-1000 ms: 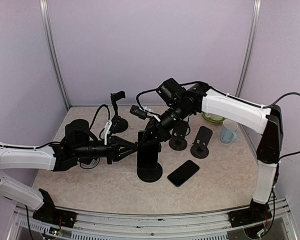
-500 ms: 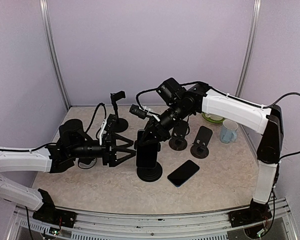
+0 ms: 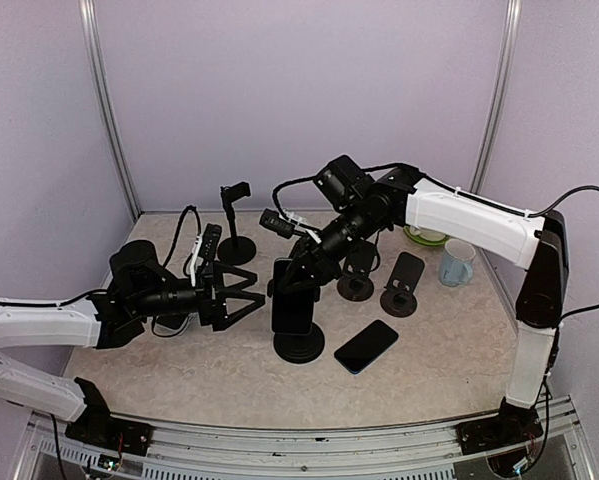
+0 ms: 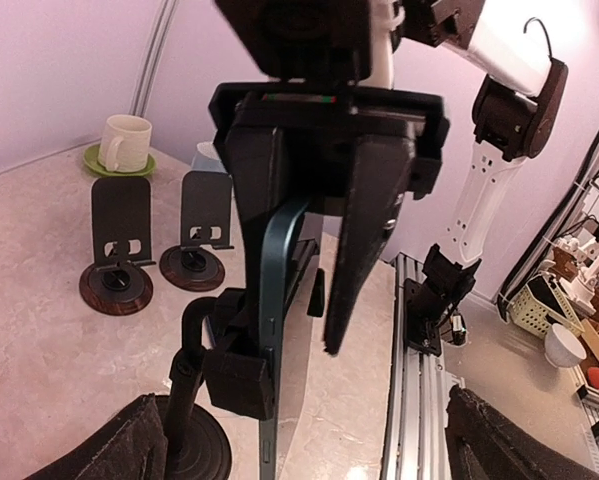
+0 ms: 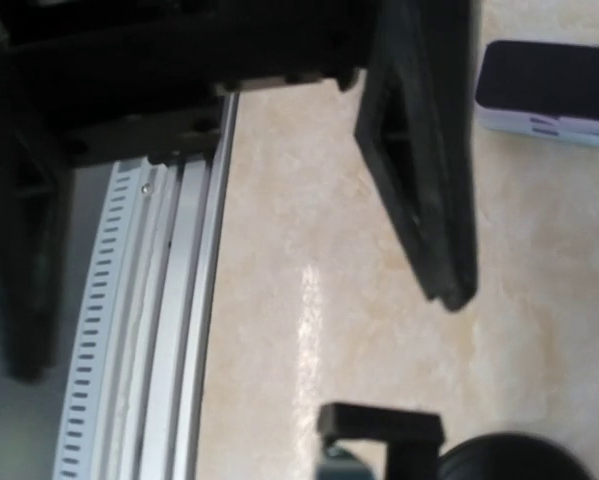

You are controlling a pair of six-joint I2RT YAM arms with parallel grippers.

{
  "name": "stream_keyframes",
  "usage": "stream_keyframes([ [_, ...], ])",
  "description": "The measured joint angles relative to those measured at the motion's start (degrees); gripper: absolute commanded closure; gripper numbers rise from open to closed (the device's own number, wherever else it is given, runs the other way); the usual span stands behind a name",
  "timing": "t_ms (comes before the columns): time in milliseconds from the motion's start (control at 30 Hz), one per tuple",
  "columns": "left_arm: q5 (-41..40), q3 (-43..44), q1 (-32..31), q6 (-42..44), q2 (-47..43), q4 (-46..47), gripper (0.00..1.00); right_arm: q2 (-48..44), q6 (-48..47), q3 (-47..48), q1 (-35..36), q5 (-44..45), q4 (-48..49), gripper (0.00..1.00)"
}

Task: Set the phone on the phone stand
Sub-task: Install the phone on the phone stand, then move the phone stand with the phone to the center of the board.

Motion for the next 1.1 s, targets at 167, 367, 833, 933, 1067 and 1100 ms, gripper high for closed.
stream_keyframes([
  [167,-1.38,0.13,0.0,-0.59,2.4,-0.07,0.06,-0.42,0.17,-0.04,-0.07,0.9,-0.61,0.68],
  [367,-3.87,1.92,-0.02,-1.16,4.87,-0.39,0.11,-0.98,0.81,0.0,-0.07,1.55,-0.59,0.57],
  [833,-5.49,7.04,-0.37,-1.09,10.23,-2.69,0.39,-1.92,2.01,0.04,-0.07,4.39,0.5,0.52],
  [933,-5.46,7.78,-0.46,-0.94,11.28,-3.06,0.48,-1.99,1.99,0.04,-0.07,4.33,0.5,0.5],
  [1067,-5.4,8.04,-0.46,-0.9,12.15,-3.04,0.59,-2.01,2.03,0.04,-0.09,4.07,0.48,0.49],
  [1100,-5.33,8.04,-0.46,-0.96,12.31,-3.04,0.64,-2.01,2.08,0.02,-0.09,4.02,0.48,0.49],
])
